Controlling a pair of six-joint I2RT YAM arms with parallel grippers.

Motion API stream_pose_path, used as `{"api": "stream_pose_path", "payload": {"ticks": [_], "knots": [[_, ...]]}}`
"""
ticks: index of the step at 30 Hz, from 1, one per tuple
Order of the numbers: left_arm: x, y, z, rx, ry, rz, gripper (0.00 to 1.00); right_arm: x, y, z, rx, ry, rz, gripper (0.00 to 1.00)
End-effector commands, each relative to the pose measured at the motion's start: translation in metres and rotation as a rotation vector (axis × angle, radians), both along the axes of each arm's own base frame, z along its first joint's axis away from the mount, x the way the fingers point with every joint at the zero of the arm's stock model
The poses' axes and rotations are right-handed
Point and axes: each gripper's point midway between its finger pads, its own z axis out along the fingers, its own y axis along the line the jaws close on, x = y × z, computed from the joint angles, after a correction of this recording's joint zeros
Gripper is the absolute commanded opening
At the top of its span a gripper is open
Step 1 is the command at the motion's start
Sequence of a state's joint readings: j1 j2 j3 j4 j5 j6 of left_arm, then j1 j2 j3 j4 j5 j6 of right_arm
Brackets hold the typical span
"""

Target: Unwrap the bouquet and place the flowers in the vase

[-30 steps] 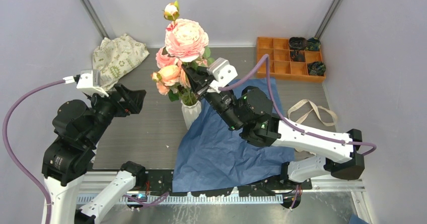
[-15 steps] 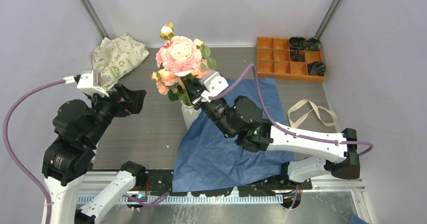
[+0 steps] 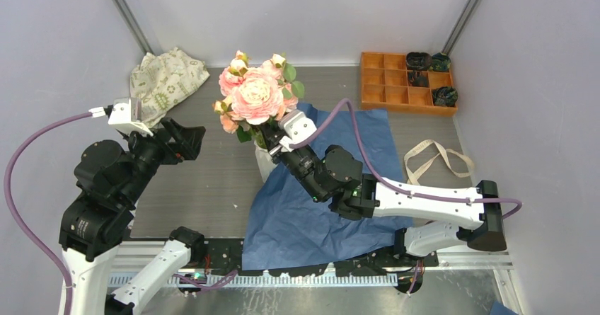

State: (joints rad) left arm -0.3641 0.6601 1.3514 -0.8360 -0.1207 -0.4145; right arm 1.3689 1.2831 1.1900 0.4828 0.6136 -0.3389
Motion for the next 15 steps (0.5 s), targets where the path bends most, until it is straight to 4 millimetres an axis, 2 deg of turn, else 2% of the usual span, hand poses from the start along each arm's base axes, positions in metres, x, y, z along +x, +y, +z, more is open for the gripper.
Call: {"api": "stream_pose_path", "payload": {"ticks": [1,15], "knots": [[0.003,-0.002,0.007,-0.019,-0.023,-0.002,0.86,-0.005,-0.018,0.018,0.121,0.030,-0.010,0.01],[0.002,-0.001,0.006,-0.022,-0.023,0.000,0.86,-0.003,-0.014,-0.025,0.076,0.113,-0.037,0.01]]}}
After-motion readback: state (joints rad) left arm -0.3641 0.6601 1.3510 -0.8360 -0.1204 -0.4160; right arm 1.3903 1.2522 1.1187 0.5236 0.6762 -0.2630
